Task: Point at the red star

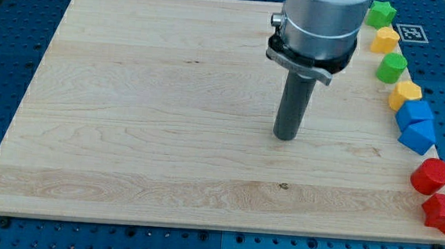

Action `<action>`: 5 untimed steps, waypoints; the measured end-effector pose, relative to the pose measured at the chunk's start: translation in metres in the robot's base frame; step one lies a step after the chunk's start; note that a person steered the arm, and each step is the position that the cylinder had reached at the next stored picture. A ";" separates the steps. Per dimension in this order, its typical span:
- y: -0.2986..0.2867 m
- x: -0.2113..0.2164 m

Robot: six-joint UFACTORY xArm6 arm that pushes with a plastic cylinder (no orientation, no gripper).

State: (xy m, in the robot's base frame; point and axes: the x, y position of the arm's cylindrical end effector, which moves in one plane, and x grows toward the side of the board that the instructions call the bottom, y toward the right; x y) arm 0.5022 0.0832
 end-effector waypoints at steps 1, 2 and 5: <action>0.002 0.057; 0.038 0.113; 0.063 0.117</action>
State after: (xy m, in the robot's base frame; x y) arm 0.6188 0.1464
